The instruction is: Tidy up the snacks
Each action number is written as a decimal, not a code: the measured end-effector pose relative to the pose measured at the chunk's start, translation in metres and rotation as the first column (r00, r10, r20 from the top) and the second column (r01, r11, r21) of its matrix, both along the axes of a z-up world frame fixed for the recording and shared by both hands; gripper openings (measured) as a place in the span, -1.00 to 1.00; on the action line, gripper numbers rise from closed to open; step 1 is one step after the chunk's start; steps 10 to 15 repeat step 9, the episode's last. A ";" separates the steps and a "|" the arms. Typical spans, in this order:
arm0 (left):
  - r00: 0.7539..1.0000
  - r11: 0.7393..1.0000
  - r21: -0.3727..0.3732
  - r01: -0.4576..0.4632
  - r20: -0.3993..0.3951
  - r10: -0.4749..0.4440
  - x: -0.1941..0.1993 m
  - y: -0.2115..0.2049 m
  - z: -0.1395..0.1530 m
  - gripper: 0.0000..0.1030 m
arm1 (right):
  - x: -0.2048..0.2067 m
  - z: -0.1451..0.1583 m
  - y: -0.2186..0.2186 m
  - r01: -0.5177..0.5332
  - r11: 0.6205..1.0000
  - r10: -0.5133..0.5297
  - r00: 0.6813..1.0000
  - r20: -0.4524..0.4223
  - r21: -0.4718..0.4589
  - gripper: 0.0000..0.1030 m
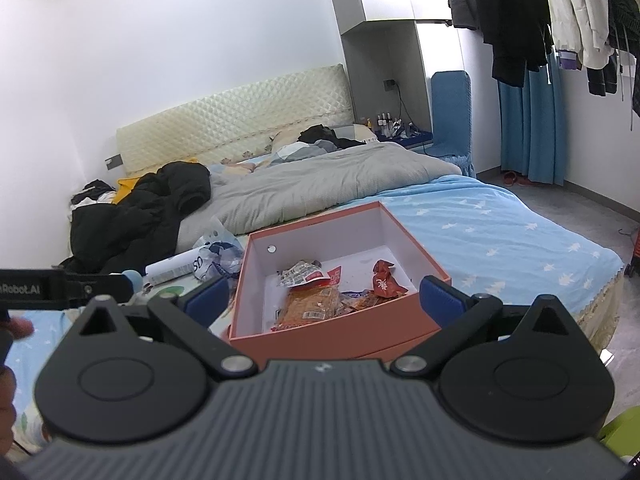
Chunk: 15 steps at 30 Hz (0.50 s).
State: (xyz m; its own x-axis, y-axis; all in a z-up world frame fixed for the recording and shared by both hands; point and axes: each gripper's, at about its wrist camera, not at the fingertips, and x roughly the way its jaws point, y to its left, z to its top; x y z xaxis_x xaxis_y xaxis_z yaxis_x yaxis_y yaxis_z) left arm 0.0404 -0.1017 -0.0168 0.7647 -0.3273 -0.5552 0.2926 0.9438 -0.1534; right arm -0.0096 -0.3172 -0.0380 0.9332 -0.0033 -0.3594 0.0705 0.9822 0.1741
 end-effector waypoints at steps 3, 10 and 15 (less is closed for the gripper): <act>1.000 1.000 0.006 -0.002 0.004 0.002 0.000 0.001 0.000 0.96 | -0.001 0.001 0.000 -0.001 1.000 0.001 1.000 0.000 0.000 1.00; 1.000 1.000 0.000 -0.002 -0.004 0.002 -0.001 0.001 0.000 0.96 | 0.000 0.001 0.000 0.000 1.000 0.000 1.000 0.002 -0.001 1.00; 1.000 1.000 0.000 -0.002 -0.004 0.002 -0.001 0.001 0.000 0.96 | 0.000 0.001 0.000 0.000 1.000 0.000 1.000 0.002 -0.001 1.00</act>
